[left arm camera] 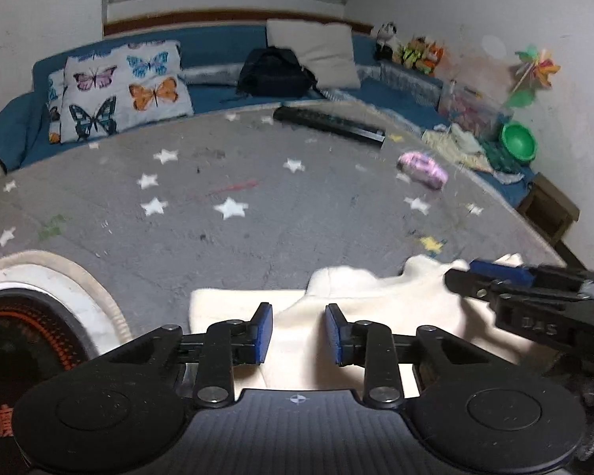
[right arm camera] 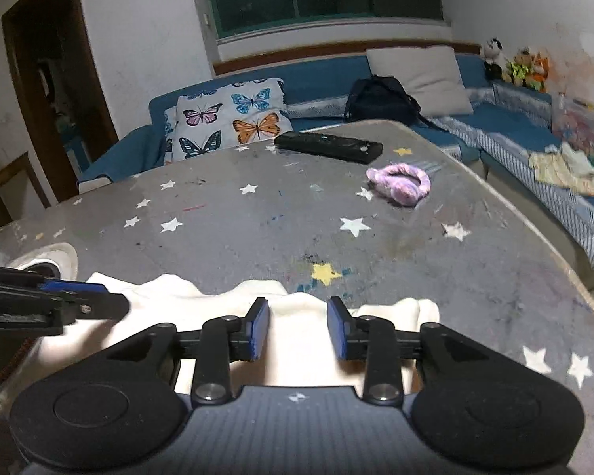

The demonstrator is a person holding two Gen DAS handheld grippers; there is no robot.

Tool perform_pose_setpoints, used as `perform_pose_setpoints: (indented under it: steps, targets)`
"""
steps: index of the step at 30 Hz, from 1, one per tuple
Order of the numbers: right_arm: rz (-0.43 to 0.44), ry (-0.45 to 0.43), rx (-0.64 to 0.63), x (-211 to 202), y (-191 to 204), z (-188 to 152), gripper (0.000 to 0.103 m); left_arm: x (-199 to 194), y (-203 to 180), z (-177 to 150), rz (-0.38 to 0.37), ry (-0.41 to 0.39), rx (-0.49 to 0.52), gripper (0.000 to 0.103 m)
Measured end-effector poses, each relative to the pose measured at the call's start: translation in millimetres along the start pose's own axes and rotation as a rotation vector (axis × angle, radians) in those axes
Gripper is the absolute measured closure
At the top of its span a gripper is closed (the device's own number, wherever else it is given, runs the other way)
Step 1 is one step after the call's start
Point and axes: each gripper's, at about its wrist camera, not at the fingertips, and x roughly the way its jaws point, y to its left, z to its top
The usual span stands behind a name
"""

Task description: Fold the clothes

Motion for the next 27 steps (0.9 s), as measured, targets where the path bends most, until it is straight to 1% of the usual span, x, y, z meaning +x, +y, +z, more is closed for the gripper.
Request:
perform_pose_setpoints:
  steps: [4, 5, 6, 7, 9, 10, 12, 14, 15, 16, 17, 18, 19, 20, 21, 22, 23, 25, 27]
  targets:
    - [-0.001, 0.000, -0.022, -9, 6, 0, 0.058, -3, -2, -1, 0.003, -0.004, 0.009, 0.070]
    - [-0.001, -0.003, -0.027, -13, 8, -1, 0.053, -6, -2, -2, 0.002, -0.007, 0.012, 0.070]
    - [0.000, -0.006, -0.031, -16, 9, -1, 0.048, -9, -3, -3, 0.002, -0.011, 0.014, 0.064]
    - [0.000, -0.008, -0.034, -19, 11, -2, 0.046, -13, -4, -4, 0.005, -0.014, 0.015, 0.058]
    - [-0.002, -0.012, -0.042, -27, 15, -5, 0.043, -23, -6, -7, 0.015, -0.025, 0.023, 0.056]
    - [-0.003, -0.013, -0.047, -30, 17, -6, 0.040, -27, -7, -9, 0.020, -0.031, 0.027, 0.050]
    - [-0.008, -0.015, -0.053, -38, 21, -11, 0.028, -38, -8, -13, 0.031, -0.042, 0.033, 0.046]
    - [-0.018, -0.020, -0.050, -47, 24, -16, 0.024, -46, -9, -18, 0.037, -0.048, 0.036, 0.039]
    - [-0.020, -0.020, -0.047, -51, 25, -18, 0.020, -51, -9, -21, 0.040, -0.052, 0.036, 0.033]
    - [-0.023, -0.020, -0.044, -55, 26, -21, 0.018, -56, -10, -24, 0.044, -0.057, 0.037, 0.029]
    - [-0.025, -0.019, -0.040, -58, 27, -24, 0.016, -60, -10, -28, 0.049, -0.064, 0.040, 0.027]
    - [-0.028, -0.019, -0.036, -61, 27, -27, 0.016, -65, -10, -31, 0.054, -0.070, 0.044, 0.024]
    - [-0.033, -0.020, -0.032, -65, 29, -30, 0.015, -70, -11, -35, 0.058, -0.077, 0.046, 0.019]
    - [-0.039, -0.022, -0.026, -69, 30, -34, 0.012, -75, -11, -38, 0.061, -0.084, 0.048, 0.016]
    - [-0.045, -0.024, -0.022, -73, 32, -38, 0.010, -80, -11, -41, 0.065, -0.093, 0.049, 0.011]
    - [-0.050, -0.026, -0.019, -77, 33, -40, 0.010, -84, -11, -45, 0.069, -0.104, 0.050, 0.008]
    - [-0.052, -0.028, -0.016, -80, 34, -43, 0.009, -89, -11, -48, 0.074, -0.115, 0.052, 0.007]
    - [-0.067, -0.035, -0.018, -87, 37, -47, 0.001, -99, -10, -55, 0.079, -0.135, 0.053, 0.003]
    - [-0.085, -0.043, -0.023, -93, 41, -52, 0.000, -109, -10, -63, 0.076, -0.153, 0.057, 0.000]
